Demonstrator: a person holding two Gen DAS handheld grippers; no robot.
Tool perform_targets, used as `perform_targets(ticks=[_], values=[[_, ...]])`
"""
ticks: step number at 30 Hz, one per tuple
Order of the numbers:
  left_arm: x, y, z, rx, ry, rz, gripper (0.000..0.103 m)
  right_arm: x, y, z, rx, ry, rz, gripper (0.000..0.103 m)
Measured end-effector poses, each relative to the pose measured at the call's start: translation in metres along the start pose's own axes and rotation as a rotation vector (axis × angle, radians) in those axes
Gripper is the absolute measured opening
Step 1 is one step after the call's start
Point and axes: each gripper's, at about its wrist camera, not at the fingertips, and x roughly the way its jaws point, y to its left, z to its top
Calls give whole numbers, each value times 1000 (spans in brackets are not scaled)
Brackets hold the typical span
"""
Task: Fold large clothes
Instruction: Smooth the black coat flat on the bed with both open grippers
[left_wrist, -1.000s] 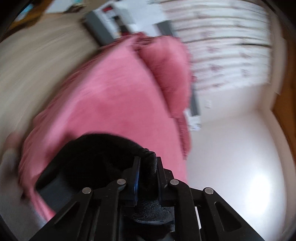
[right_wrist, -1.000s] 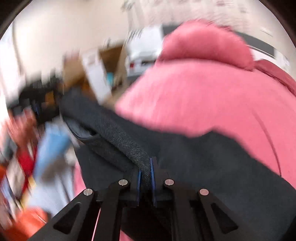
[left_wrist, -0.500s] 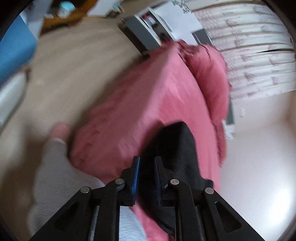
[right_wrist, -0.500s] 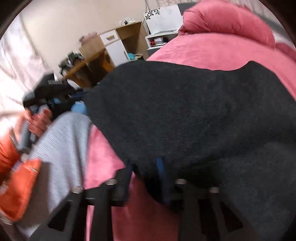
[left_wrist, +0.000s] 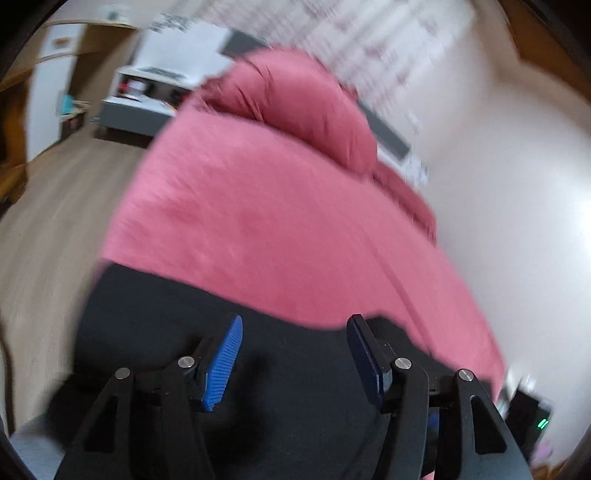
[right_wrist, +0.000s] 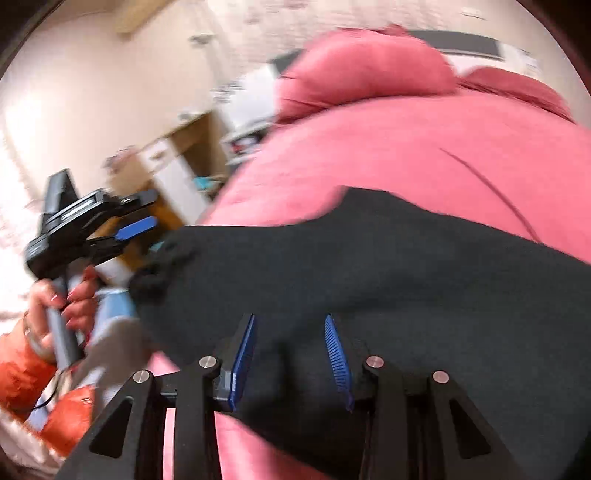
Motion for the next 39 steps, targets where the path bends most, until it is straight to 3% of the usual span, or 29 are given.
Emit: perform_targets(ticks=[3, 4, 5, 6, 7, 9, 12, 14, 17, 20, 22, 24, 26, 30, 34, 36, 39], values=[[30, 8, -23, 15, 79, 89, 57, 9, -25, -11, 63, 63, -82, 39], [35, 13, -29, 25, 84, 138, 44, 16, -41, -24, 92, 137, -82, 40], [36, 22, -36, 46, 86, 217, 22, 22, -49, -33, 115, 185, -47, 40], [36, 35, -39, 5, 93, 259, 12, 20, -52, -38, 119, 172, -28, 40], [30, 50, -37, -83, 82, 256, 3, 14, -54, -41, 120, 140, -11, 40], [17, 67, -34, -169, 30, 259, 3, 12, -57, -39, 112, 175, 6, 40], [4, 57, -35, -146, -30, 263, 7, 3, -62, -24, 39, 217, -32, 40], [-5, 34, -37, -65, -87, 193, 28, -3, -60, 2, -7, 163, -25, 40], [-9, -7, -44, 88, -117, 74, 51, -3, -66, 47, 1, 93, 24, 42], [7, -41, -57, 183, -43, -54, 55, 12, -76, 94, 7, 70, 37, 50], [24, -53, -69, 219, 35, -95, 55, 33, -79, 119, -5, 109, 30, 51], [42, -56, -83, 247, 120, -91, 55, 49, -79, 134, 5, 142, 43, 51], [54, -59, -95, 319, 179, -22, 54, 67, -82, 146, 16, 165, 47, 51], [51, -63, -101, 388, 190, 19, 54, 98, -83, 148, -23, 293, 52, 51], [55, -66, -107, 399, 197, 31, 54, 119, -82, 135, -28, 478, 196, 54], [57, -63, -105, 389, 201, 28, 55, 112, -74, 125, -99, 563, 275, 54], [68, -60, -92, 376, 208, 23, 55, 115, -59, 115, -220, 639, 293, 54]])
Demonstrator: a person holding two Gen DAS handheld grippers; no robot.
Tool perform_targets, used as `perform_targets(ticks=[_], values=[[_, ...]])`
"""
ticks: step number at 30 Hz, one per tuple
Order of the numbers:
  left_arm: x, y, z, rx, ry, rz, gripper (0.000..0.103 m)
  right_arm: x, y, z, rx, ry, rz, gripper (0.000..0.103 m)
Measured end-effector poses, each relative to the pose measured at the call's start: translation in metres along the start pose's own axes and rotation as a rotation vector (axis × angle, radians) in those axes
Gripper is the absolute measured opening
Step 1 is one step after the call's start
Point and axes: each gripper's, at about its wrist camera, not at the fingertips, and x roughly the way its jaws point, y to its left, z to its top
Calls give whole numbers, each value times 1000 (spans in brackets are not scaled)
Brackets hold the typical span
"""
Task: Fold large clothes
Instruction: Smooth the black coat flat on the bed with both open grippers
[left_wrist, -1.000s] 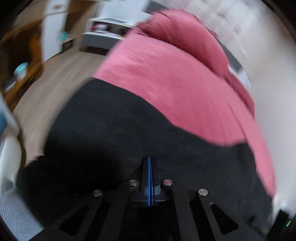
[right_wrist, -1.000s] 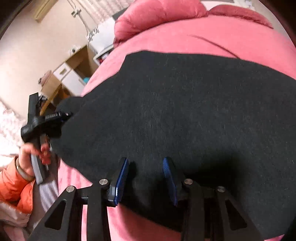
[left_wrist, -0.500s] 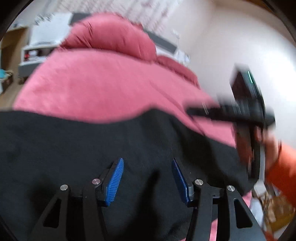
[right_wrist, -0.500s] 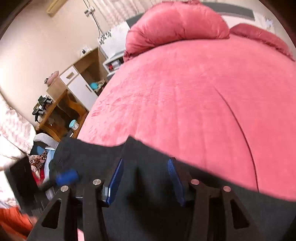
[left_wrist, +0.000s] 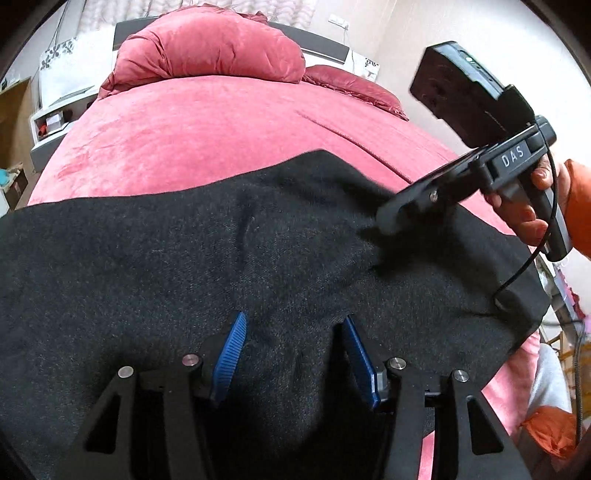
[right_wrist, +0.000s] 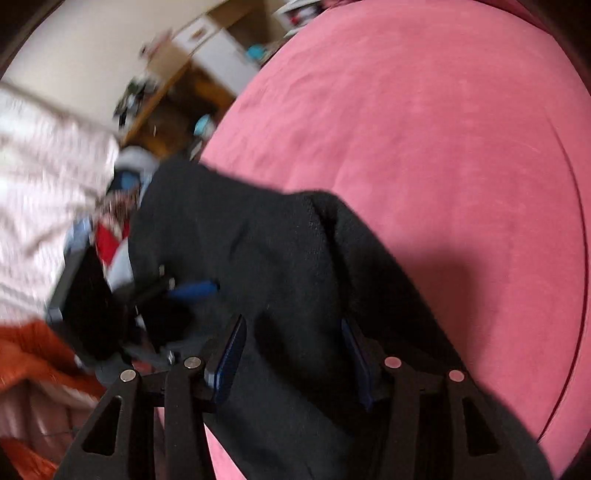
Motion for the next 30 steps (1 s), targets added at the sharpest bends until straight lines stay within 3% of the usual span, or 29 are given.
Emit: perform_targets(ticks=[3, 6, 8, 11, 12, 13, 14, 15, 16, 21, 25, 27, 28, 30], values=[[3, 4, 10, -2, 1, -2, 55, 12, -2, 14, 24, 30, 102, 54], [4, 0, 12, -4, 0, -3, 55, 18, -10, 34, 85, -23, 81, 55], [4, -1, 9, -1, -1, -1, 55, 24, -21, 48, 178, -44, 117, 61], [2, -6, 5, 1, -3, -2, 55, 26, -40, 62, 324, -137, 193, 60], [4, -6, 3, 2, -4, -2, 55, 26, -44, 59, 359, -151, 222, 60], [5, -7, 3, 2, -4, -2, 56, 31, -48, 61, 407, -156, 235, 50], [5, -7, 3, 2, -5, -3, 56, 35, -48, 61, 420, -148, 181, 24], [4, -6, 4, 0, -10, -5, 56, 36, -45, 59, 417, -139, 120, 12], [2, -5, 4, -9, -19, -13, 56, 37, -44, 57, 419, -142, 63, 11], [-6, 6, 2, -93, -44, 0, 56, 17, -33, 48, 414, -333, 24, 9], [0, -14, -3, 20, -17, 99, 59, 47, -38, 49, 461, -365, -6, 9], [1, -25, -6, 73, -11, 125, 67, 44, -37, 45, 445, -393, 5, 8], [2, -27, -7, 84, -8, 122, 72, 42, -33, 44, 430, -398, 0, 14], [1, -30, -7, 90, -10, 121, 74, 21, -23, 35, 395, -448, -116, 30]])
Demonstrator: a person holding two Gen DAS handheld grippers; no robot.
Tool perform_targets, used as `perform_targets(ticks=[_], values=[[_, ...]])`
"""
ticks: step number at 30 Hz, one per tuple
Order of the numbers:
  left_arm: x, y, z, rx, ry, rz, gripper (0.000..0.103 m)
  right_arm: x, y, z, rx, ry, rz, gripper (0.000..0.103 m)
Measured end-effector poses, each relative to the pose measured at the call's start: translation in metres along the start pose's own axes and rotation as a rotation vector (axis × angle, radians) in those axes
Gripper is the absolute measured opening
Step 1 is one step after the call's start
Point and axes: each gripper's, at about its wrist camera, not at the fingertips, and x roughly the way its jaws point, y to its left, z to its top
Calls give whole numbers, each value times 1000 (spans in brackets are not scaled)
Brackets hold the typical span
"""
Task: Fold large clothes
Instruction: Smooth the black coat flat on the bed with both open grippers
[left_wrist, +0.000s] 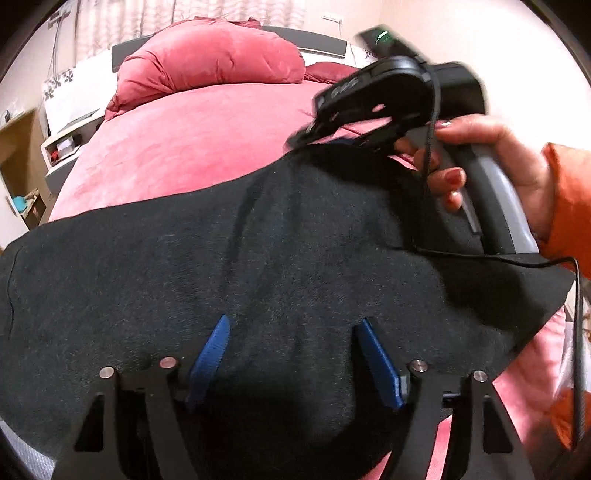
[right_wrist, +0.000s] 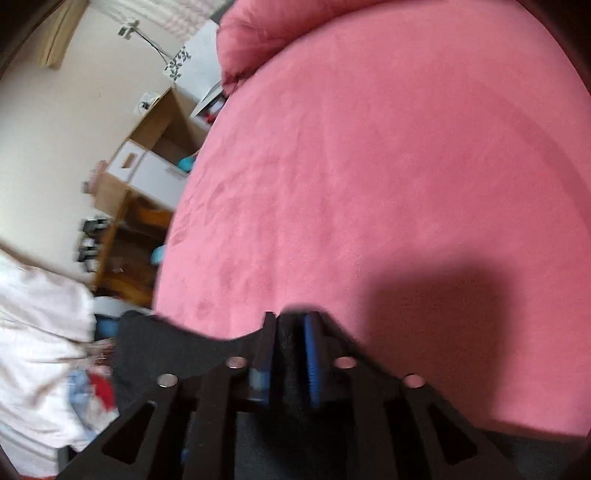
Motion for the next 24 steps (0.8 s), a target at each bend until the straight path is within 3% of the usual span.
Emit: perform_targets(ticks=[2, 6, 7, 11, 15, 16, 17, 21, 24], values=[[-2, 2, 1, -23, -8, -19, 75, -33, 4, 2, -27, -136, -132, 36], [-15, 19, 4, -112, -54, -43, 76, -79, 14, -29, -89, -265, -217, 36], [-16, 22, 5, -127, -63, -31, 77, -87, 21, -46, -137, -282, -278, 36], [-12, 30, 6, -162, -67, 25, 77, -84, 33, -99, -220, -251, -411, 36], [-4, 23, 4, -116, -40, 87, 78, -71, 25, -140, -242, -164, -467, 37], [-1, 21, 3, -102, -32, 102, 78, -68, 24, -152, -256, -164, -488, 38], [0, 19, 3, -91, -24, 114, 78, -70, 26, -166, -296, -221, -501, 40], [-1, 18, -1, -80, -15, 130, 78, -78, 23, -188, -307, -233, -537, 42], [-1, 18, -2, -78, -12, 138, 78, -90, 11, -197, -281, -234, -592, 55]])
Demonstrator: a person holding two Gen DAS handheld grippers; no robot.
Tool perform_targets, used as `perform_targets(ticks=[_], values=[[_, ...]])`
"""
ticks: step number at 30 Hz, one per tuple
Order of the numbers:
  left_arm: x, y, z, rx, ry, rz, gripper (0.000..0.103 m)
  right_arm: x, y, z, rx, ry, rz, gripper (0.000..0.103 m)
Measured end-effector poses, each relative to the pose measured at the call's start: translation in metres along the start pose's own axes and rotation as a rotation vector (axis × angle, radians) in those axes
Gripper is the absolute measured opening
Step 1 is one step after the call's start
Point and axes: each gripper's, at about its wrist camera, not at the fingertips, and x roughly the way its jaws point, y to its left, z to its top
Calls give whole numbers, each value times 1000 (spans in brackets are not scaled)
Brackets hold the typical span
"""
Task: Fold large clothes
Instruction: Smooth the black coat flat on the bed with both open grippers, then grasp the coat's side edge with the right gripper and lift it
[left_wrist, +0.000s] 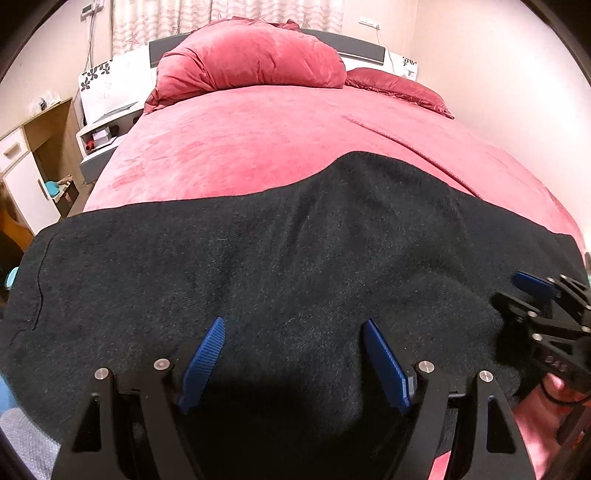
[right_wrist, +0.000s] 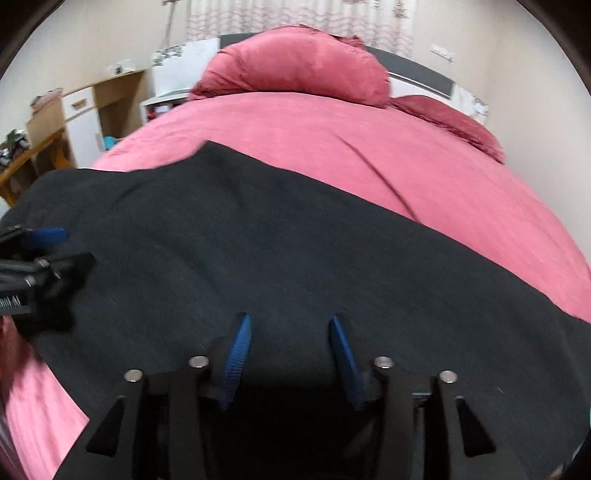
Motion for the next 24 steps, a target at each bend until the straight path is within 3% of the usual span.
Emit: perform_targets(ticks=[4, 8, 13, 18, 20, 22, 24], values=[[-2, -1, -1, 16, 0, 20, 78, -11, -35, -14, 154, 18, 33, 60], [-7, -8, -2, 32, -6, 39, 79, -23, -62, -24, 232, 33, -22, 61], [-14, -22, -5, 60, -26, -19, 79, -42, -104, -46, 404, 1, -59, 61], [-11, -51, -14, 178, -1, -13, 83, -67, -153, -81, 661, -40, -151, 62], [-9, -55, -17, 200, 15, -4, 85, -78, -179, -99, 822, -61, -201, 62], [-9, -53, -18, 196, 27, -18, 85, -84, -205, -119, 972, -75, -194, 62], [-11, -52, -18, 189, 33, -28, 85, -87, -220, -127, 1040, -99, -182, 62]])
